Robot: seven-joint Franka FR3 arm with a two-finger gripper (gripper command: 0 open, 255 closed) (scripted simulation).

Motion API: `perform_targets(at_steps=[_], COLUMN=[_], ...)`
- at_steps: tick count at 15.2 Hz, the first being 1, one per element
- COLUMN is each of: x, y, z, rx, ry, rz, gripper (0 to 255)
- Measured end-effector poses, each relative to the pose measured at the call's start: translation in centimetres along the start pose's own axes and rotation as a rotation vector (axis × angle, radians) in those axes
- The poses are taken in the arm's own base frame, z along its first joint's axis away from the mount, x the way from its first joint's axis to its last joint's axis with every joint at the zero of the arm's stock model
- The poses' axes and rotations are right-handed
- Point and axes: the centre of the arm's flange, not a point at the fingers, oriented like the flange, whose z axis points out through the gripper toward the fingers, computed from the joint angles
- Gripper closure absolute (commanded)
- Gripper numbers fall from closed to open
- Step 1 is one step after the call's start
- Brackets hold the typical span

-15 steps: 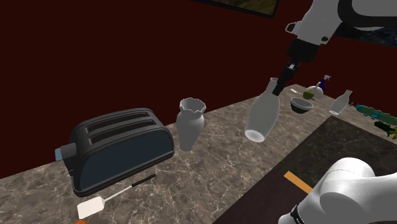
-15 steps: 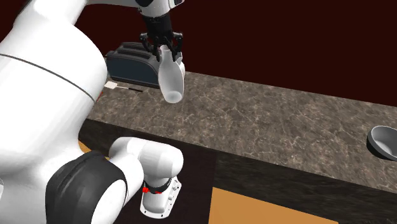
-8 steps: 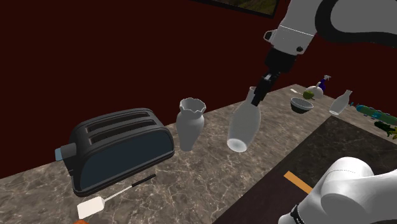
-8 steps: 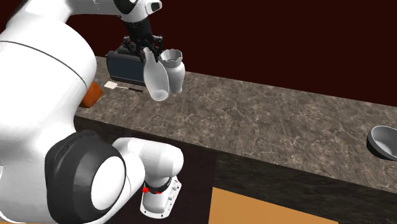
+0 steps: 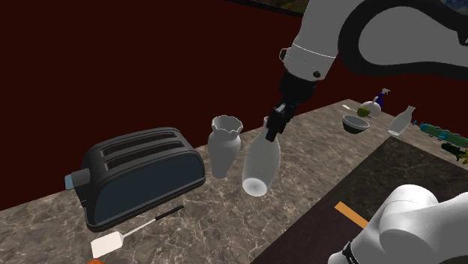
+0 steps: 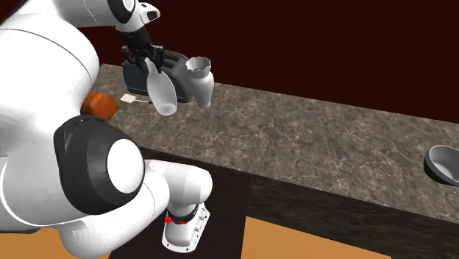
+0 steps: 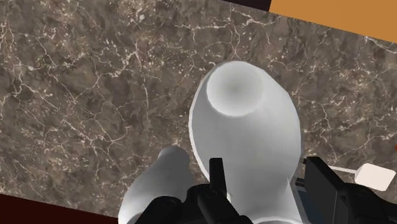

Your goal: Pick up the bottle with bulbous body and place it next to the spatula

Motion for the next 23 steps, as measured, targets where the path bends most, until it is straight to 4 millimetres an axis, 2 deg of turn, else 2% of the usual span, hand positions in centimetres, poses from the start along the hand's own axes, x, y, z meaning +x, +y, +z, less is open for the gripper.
perform_targets(at_steps=[7, 23], x=[2.6, 10.2], y=[-8.1, -26.5], z=[3.2, 10.8], rx=[-0.001, 0.001], ry=[0.000, -0.001], rz=[0.000, -0.002], gripper=[255, 255])
